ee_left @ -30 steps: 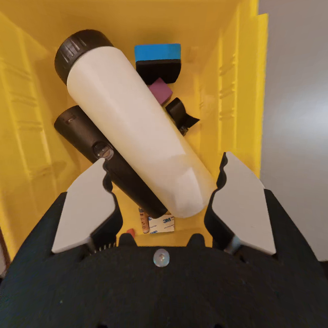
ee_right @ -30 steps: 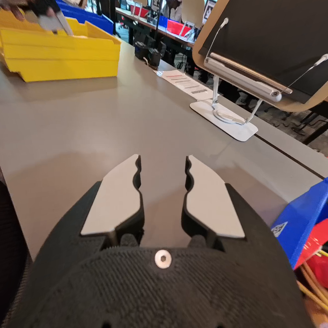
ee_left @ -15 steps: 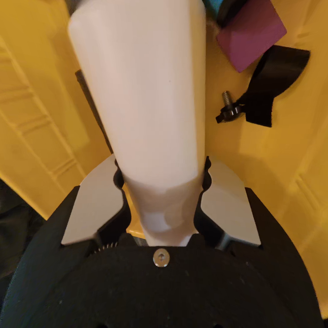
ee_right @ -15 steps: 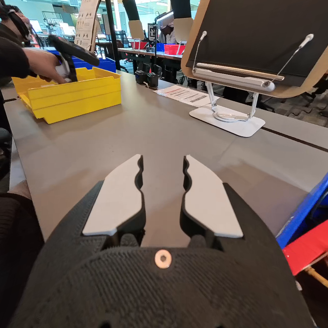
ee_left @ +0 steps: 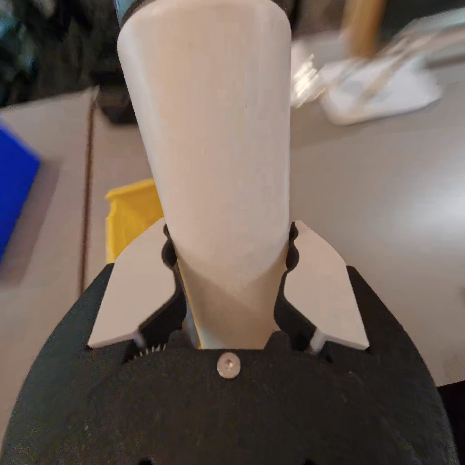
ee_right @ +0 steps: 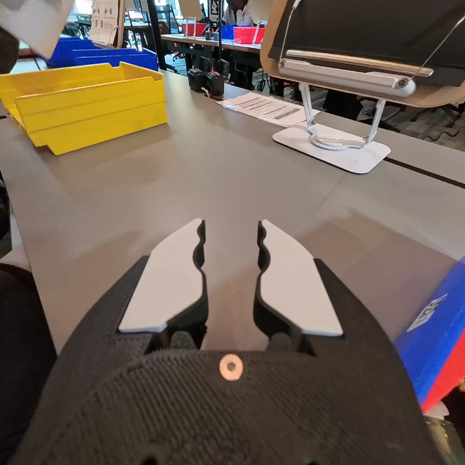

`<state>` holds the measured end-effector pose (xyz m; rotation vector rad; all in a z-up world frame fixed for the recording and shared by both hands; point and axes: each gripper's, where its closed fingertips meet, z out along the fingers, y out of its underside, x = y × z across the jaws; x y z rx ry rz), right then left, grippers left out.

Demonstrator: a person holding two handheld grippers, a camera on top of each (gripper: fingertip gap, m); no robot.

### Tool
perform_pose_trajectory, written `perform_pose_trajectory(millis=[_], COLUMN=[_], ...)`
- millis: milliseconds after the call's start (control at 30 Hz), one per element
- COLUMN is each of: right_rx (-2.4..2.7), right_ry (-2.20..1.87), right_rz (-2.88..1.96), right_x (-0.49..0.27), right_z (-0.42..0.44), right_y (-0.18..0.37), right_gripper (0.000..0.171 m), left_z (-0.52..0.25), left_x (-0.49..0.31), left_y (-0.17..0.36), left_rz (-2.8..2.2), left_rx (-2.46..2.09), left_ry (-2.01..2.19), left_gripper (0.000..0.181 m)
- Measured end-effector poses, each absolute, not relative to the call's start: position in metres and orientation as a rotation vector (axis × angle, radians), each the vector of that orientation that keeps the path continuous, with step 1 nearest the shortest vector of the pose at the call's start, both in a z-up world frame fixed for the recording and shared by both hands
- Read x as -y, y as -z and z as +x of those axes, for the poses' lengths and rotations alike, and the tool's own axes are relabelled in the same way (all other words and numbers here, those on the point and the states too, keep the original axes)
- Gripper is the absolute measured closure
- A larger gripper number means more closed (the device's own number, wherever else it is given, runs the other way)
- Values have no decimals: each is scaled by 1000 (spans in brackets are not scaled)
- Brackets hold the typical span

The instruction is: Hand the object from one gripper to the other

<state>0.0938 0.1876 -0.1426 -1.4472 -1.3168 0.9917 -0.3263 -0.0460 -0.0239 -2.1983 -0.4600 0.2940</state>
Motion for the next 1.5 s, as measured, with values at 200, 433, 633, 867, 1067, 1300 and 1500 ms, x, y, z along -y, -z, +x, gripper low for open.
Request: perform_pose_trajectory(millis=[200, 433, 633, 867, 1067, 1300, 1500], right_rx=[1355, 1127, 791, 920, 902, 1093, 1363], right_ry=[-970, -1330, -1772, -1794, -1946, -1917, -1773], right_rz=[-1428, -1373, -1222, -1311, -1357, -1369, -1412], right_x=[-183, -172, -192, -170, -182, -157, -116], right_z=[81, 48, 23, 18, 24, 8, -15], right_y=[152, 117, 28, 64, 78, 95, 128], right_gripper=[127, 116, 110, 97, 90, 83, 73], left_z=[-215, -74, -5, 15, 17, -20, -40], left_x=[-48, -141, -144, -130, -133, -137, -135], left_y=[-15, 64, 100, 103, 110, 94, 88], left_rz=[-1732, -1581, -1577, -1581, -1588, -1488, -1424], left_rx=[76, -52, -188, -334, -317, -166, -58], left_ry=[101, 541, 787, 863, 947, 921, 987], left_gripper=[92, 92, 93, 93, 93, 93, 92])
